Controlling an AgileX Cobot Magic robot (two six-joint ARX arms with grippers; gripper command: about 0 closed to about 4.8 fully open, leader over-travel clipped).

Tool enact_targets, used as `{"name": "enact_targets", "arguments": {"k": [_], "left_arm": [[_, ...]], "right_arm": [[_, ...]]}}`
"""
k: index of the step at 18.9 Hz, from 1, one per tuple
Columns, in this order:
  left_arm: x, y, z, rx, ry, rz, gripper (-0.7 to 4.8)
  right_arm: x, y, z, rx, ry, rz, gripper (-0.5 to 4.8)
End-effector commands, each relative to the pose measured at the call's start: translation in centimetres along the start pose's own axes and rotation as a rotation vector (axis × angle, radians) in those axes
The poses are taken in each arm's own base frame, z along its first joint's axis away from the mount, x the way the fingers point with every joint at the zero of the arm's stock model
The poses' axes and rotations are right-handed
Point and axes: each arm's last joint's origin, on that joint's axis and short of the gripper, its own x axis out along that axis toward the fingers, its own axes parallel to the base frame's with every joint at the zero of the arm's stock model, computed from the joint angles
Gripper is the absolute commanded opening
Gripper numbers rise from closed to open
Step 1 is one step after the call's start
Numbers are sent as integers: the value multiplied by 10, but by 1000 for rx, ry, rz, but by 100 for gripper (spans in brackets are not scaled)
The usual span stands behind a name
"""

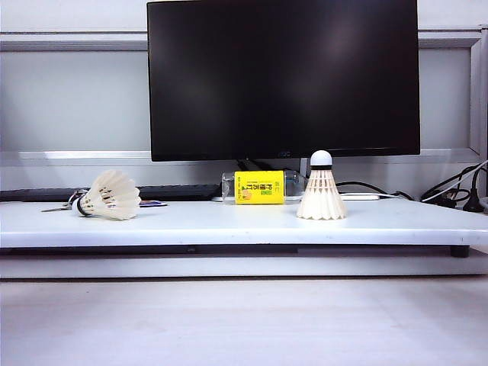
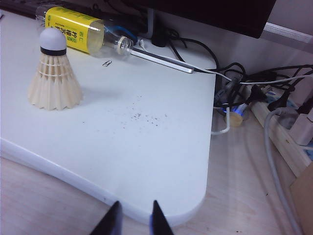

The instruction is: Stack the badminton balls on the table vertically.

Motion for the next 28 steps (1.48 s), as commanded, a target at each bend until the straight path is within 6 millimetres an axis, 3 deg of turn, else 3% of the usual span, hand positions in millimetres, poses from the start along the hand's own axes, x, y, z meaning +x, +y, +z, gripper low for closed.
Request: {"name": "enact_targets", "arguments": {"k": [1, 4, 8, 14, 18, 23, 28], "left_arm": [[0, 0, -2, 0, 11, -6, 14], [0, -1, -2, -40, 11, -12, 17], [0, -3, -2, -396, 16, -79, 17], [0, -2, -1, -455, 9, -79, 17], [0, -1, 10, -664, -94, -93, 17], [-2, 2, 20, -1125, -195, -127, 26], [-6, 2, 30, -1214, -237, -167, 29]], "right_arm": [[0, 0, 3, 2, -26, -4, 84], [0, 0, 3, 3, -27, -1, 84], [0, 3, 3, 171, -44, 119, 84], [-3, 10, 7, 432, -51, 385, 84], [-3, 10, 8, 431, -55, 393, 84], [-3, 10, 8, 431, -54, 392, 84], [-3, 10, 8, 502, -40, 396, 84]]}}
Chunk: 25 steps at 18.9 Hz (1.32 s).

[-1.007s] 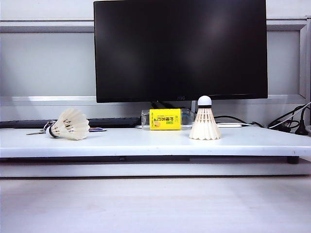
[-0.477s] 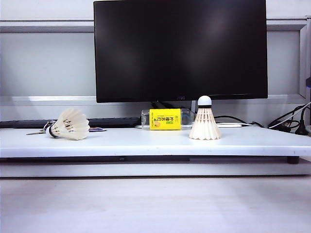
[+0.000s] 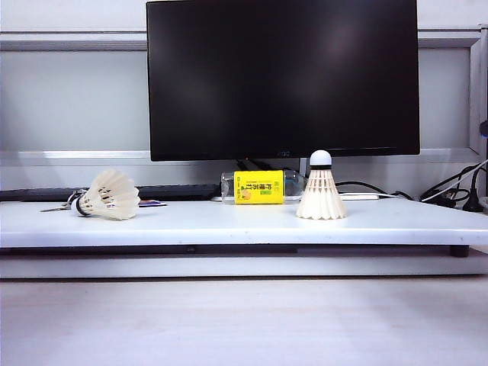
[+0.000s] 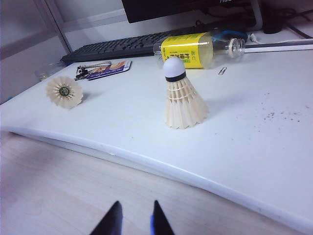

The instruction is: Stack the badminton balls on the table vertically.

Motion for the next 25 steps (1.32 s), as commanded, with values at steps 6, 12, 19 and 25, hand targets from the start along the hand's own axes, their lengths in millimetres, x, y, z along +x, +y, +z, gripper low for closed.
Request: {"name": "enact_targets", "arguments": {"k": [6, 12, 19, 25], "left_arm": [[6, -40, 22, -70, 48, -49, 35], [79, -71, 53, -125, 264, 107, 36], [140, -45, 51, -36, 419, 235, 41], [146, -61, 58, 333, 484, 78, 147]], "right_arm": [[0, 1, 2, 100, -9, 10, 84], [0, 1, 1, 126, -7, 12, 84], [0, 2, -1, 139, 22, 18, 84], [0, 1, -4, 151, 46, 10, 84]]}}
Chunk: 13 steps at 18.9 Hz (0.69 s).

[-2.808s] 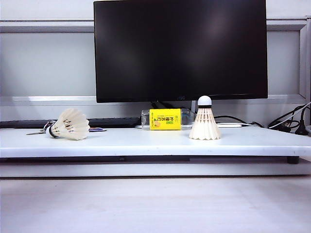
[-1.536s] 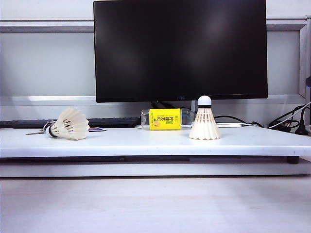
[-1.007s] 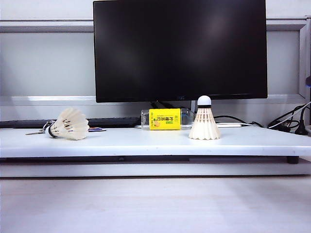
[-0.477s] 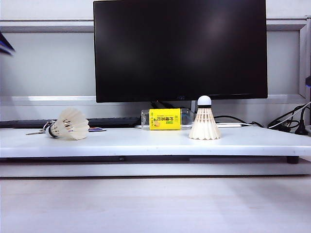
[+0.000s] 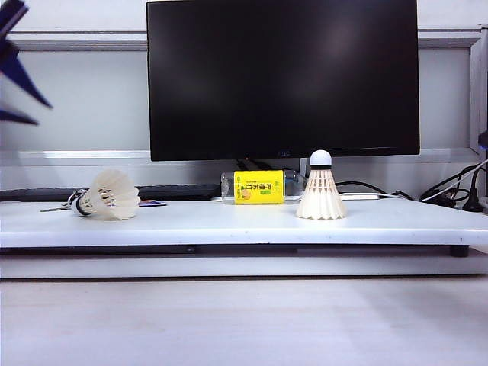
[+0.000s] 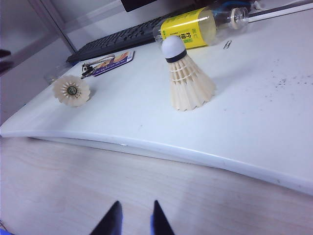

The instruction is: Stack the badminton balls on the table vertically.

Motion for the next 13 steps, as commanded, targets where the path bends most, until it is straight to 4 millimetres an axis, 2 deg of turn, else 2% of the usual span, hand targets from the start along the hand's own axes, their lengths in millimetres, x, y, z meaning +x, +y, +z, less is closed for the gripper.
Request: {"name": "enact_targets", "arguments": {"k": [1, 2, 3, 9, 13], "left_arm": [[-1, -7, 2, 293, 36, -85, 153], [-1, -7, 1, 440, 61, -123, 153], [-1, -7, -1, 509, 76, -136, 153], [-1, -6, -1, 829, 61, -151, 153], [0, -2, -2, 1104, 63, -88, 153]], "right_arm": [[0, 0, 0, 2, 1, 2, 84], [0, 0, 0, 2, 1, 2, 84], [0, 0, 0, 2, 1, 1, 84], [0, 0, 0, 3, 2, 3, 84], [0, 0, 0, 3, 1, 1, 84]]}}
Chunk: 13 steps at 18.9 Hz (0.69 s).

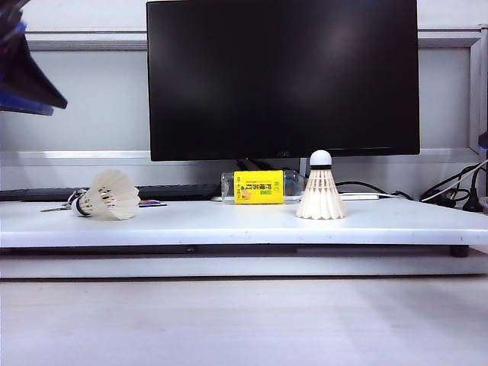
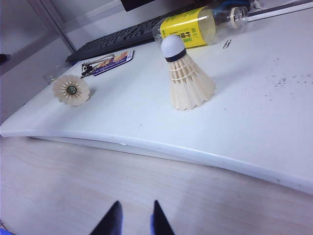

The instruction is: Stack the badminton balls on the table vertically.

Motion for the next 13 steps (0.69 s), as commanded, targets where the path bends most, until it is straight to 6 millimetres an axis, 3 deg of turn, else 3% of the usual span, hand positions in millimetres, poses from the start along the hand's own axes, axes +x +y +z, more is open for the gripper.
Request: {"name": "enact_targets", "arguments": {"k": [1, 4, 13], "left_arm": [[1, 1, -4, 290, 51, 21, 165], [6, 3, -11, 448, 95, -4, 245], [29, 13, -29, 554, 167, -58, 248]], "right_arm": [[0, 0, 0, 1, -2, 3, 84], [0, 0, 0, 1, -1, 2, 84], [0, 0, 0, 2, -2, -3, 84]]}}
